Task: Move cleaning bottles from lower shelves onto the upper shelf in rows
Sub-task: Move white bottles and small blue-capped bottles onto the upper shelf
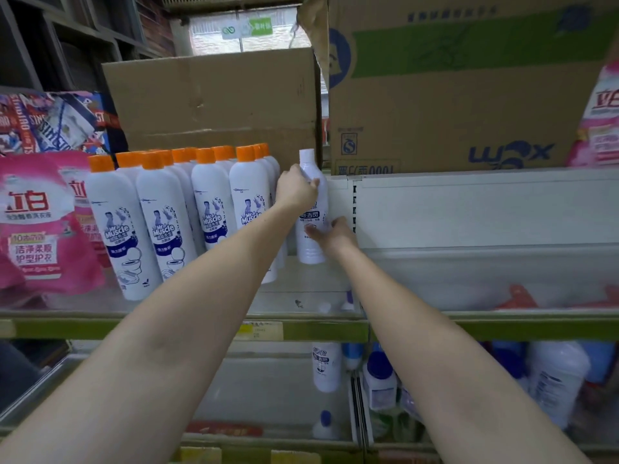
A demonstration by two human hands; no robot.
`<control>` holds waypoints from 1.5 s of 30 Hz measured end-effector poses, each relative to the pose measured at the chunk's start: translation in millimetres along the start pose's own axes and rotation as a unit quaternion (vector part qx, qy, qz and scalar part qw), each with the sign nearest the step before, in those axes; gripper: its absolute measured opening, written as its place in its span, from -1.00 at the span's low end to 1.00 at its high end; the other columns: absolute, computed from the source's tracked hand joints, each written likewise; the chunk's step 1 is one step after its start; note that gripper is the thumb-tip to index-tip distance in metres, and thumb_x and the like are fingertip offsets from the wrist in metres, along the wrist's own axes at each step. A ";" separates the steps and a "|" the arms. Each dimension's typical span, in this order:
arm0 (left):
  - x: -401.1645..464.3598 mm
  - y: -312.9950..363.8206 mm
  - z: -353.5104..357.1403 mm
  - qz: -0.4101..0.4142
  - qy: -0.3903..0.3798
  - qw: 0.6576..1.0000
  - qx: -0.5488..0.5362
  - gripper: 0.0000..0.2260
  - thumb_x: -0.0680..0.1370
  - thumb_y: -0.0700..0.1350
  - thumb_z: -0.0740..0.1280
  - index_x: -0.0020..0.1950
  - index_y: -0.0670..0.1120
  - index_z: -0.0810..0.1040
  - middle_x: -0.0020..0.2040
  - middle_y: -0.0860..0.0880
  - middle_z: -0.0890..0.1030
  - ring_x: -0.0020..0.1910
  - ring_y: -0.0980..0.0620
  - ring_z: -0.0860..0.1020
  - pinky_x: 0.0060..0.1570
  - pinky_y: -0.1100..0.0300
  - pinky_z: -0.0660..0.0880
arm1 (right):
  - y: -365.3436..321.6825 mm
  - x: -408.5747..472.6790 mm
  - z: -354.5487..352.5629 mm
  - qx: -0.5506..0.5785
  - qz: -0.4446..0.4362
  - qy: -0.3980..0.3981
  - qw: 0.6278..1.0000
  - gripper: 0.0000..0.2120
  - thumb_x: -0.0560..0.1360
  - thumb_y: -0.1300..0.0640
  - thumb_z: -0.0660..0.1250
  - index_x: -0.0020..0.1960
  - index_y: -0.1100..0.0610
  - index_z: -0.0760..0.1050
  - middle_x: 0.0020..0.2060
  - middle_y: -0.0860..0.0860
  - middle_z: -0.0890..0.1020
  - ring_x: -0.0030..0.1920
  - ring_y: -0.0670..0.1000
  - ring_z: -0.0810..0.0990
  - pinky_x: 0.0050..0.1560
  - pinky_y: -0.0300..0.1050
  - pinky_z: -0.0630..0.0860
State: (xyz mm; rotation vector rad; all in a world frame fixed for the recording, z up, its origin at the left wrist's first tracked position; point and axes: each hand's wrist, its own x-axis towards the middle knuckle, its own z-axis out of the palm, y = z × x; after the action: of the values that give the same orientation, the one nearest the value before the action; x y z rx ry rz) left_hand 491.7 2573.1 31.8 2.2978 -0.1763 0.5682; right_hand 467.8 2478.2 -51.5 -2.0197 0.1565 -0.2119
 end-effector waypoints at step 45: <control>-284.6 -180.0 68.4 -0.143 -0.279 0.945 -0.090 -0.90 0.60 -0.22 0.27 -0.10 -0.09 0.53 -0.12 -0.16 0.63 -0.16 -0.10 0.55 -0.14 0.09 0.49 | 207.6 -242.6 60.3 0.021 0.204 0.061 0.977 -0.95 0.60 0.14 0.33 -0.01 0.00 0.50 -0.02 0.04 0.62 0.04 0.10 0.64 0.16 0.13 0.61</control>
State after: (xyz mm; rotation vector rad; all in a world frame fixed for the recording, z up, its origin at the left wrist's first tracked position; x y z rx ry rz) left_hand 313.7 2640.7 -254.3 2.1945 -0.1510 -0.2481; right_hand 240.6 2488.8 -283.5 -1.8858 0.6307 -0.0759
